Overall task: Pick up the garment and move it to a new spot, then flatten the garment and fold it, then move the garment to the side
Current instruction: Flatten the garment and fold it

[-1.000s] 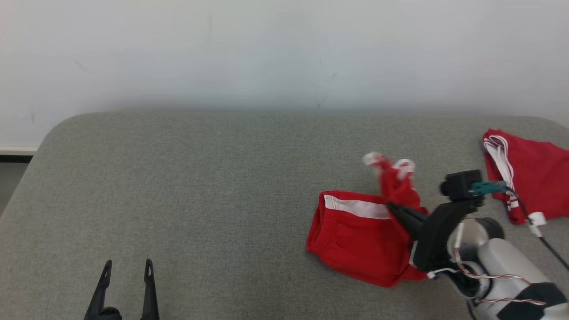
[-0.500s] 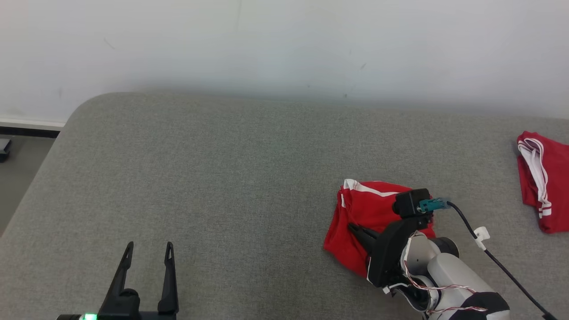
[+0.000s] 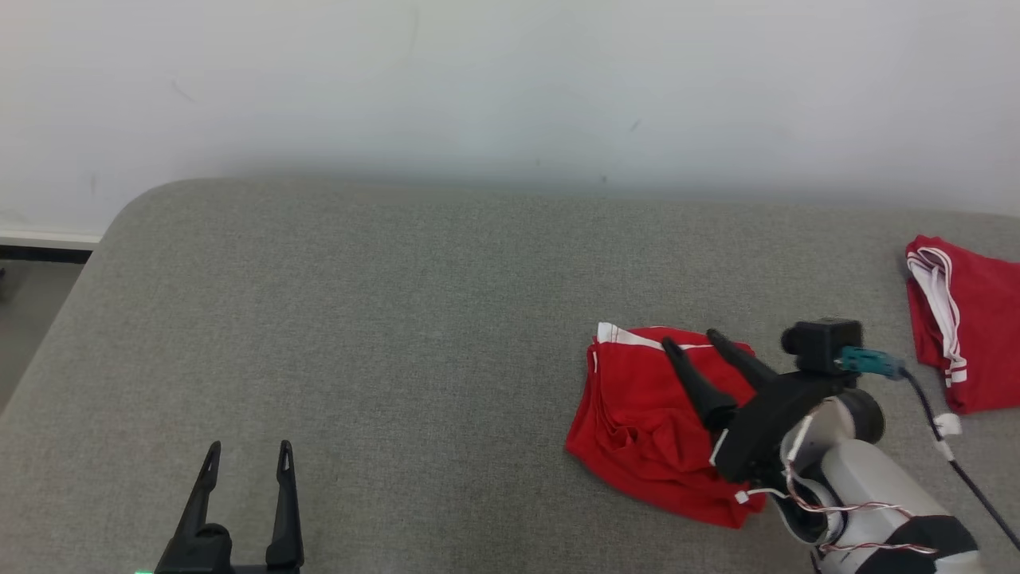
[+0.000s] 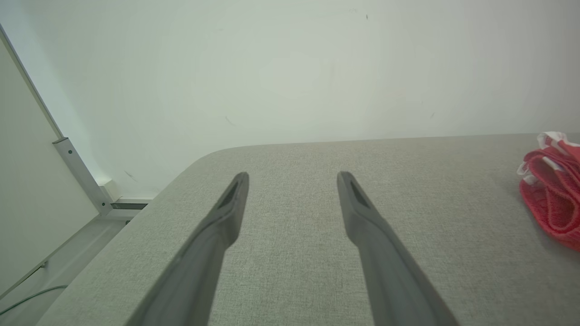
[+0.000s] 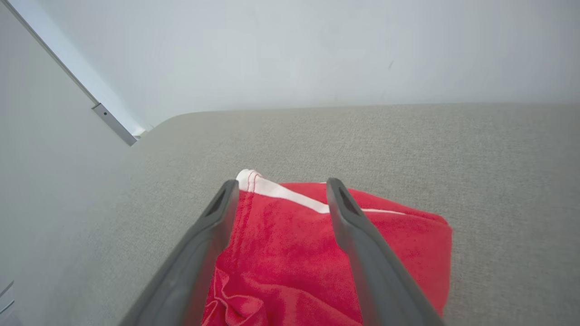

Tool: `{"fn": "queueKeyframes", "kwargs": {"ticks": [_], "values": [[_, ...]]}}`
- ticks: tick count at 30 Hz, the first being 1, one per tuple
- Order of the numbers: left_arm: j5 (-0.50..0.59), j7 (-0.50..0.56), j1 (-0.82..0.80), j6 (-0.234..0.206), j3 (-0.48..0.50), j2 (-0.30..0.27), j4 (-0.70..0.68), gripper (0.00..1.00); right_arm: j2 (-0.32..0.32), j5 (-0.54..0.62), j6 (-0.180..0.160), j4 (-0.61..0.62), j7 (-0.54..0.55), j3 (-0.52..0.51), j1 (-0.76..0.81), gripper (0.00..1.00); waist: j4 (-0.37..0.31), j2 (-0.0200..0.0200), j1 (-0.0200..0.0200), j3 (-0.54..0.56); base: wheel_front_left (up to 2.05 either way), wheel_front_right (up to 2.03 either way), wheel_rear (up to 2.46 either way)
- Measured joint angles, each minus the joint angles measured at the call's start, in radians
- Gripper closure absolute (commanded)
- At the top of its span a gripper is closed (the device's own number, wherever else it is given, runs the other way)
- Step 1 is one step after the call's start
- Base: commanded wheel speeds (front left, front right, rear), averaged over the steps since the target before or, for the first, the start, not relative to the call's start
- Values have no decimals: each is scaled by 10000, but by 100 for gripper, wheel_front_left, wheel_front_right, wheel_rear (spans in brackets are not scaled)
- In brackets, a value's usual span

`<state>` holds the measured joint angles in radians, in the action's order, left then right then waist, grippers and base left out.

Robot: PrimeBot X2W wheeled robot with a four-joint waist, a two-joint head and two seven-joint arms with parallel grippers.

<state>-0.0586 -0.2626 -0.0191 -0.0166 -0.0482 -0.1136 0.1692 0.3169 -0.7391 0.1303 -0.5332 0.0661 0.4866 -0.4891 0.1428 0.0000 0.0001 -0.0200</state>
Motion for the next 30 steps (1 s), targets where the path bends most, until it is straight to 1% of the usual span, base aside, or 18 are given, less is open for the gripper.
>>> {"fn": "queueKeyframes", "kwargs": {"ticks": [5, 8, 10, 11, 12, 13, 14, 17, 21, 24, 28, 30], "values": [[-21, 0, 112, -10, 79, -10, -33, 0, 769, -13, 0, 619, -686, -798, 453, 0, -197, 0, -1, 35, 0, 0, 0], [-29, 0, 132, -8, 98, -15, -54, 0, 989, -8, 0, 757, -855, -1290, 815, 0, -303, 0, 0, 17, 0, 0, 0], [-27, 0, 131, -4, 82, -12, -65, 0, 1026, 35, 0, 805, -909, -1613, 1169, 0, -359, 0, 0, -16, 0, 0, 0], [-27, 0, 130, 2, 84, -13, -65, 0, 1012, 79, 0, 832, -938, -1680, 1273, 9, -367, 0, 0, -25, 0, 0, 0], [-27, 0, 129, 2, 81, -12, -69, 0, 989, 140, 0, 851, -978, -1735, 1381, 56, -371, 0, 0, -33, 0, 0, 0], [-25, 0, 128, 6, 69, -10, -73, 0, 984, 259, 0, 855, -995, -1753, 1493, 90, -368, 0, 0, -40, 0, 0, 0], [-25, 0, 128, 8, 61, -12, -73, 0, 978, 410, 0, 859, -1028, -1745, 1602, 100, -360, 0, 0, -46, 0, 0, 0], [-17, 0, 115, 71, 48, -12, -71, 0, 871, 702, 0, 800, -1110, -1689, 1833, 100, -332, 0, 0, -82, 0, 0, 0], [-12, 0, 41, 81, 10, -10, -38, 0, 652, 1085, 0, 489, -1195, -1361, 1908, 100, -251, 0, 0, -133, 0, 0, 0], [2, 0, -32, 90, -36, -2, -33, 0, 487, 1298, 0, 21, -1302, -1095, 1859, 100, -146, 0, 0, -174, 0, 0, 0], [4, 0, -109, 146, -81, 8, 17, 0, 222, 1802, 0, -635, -1492, -456, 1608, 100, 28, 0, 0, -248, 0, 0, 0], [4, 0, -183, 165, -98, 27, 42, 0, 23, 1866, 0, -938, -1662, -247, 1489, 100, 137, 0, 0, -282, 0, 0, 0]]}}
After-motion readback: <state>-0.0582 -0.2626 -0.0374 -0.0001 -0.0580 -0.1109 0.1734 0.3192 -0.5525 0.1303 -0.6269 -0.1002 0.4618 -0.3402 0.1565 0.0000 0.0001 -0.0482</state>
